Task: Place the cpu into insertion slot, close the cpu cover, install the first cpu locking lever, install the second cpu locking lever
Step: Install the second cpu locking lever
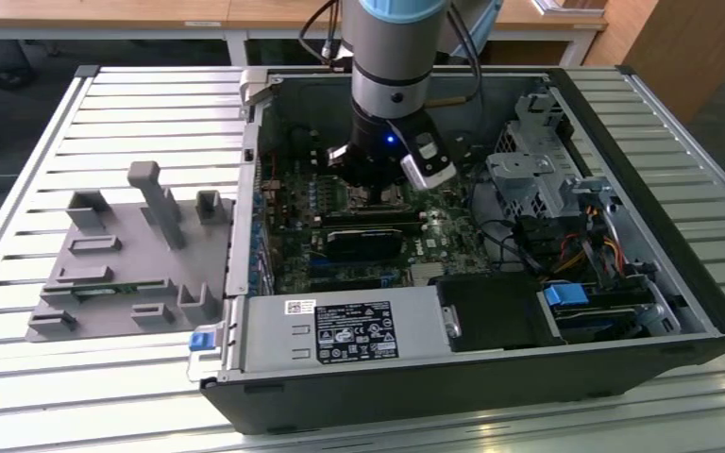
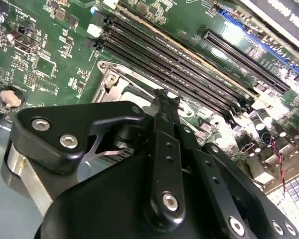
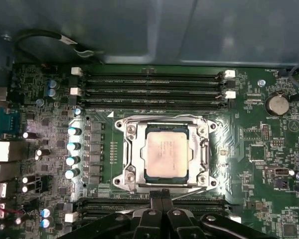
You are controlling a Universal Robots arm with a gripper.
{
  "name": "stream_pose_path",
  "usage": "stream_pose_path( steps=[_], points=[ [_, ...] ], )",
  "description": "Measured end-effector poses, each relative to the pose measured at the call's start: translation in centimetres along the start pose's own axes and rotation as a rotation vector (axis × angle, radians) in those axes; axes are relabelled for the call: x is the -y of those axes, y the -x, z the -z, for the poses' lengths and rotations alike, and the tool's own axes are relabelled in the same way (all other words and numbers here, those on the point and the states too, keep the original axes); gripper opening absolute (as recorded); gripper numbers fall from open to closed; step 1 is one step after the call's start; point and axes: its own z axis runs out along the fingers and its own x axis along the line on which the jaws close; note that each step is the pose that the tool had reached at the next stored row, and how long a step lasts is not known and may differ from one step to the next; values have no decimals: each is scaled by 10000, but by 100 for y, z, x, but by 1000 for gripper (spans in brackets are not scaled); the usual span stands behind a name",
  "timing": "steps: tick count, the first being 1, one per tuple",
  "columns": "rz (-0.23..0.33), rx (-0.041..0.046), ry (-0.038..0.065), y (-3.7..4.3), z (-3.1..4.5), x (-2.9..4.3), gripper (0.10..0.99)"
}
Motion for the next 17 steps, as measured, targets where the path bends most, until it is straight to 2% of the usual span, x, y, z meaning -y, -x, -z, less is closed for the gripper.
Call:
stream_pose_path(
  steps=[4,7,10,17],
  points=[
    [-21,-13,154,0,-9,32,106],
    [-23,-14,226,-1,-6,58,106],
    [-23,-14,243,-15,-5,70,106],
    [-23,-15,242,-117,-30,83,106]
  ],
)
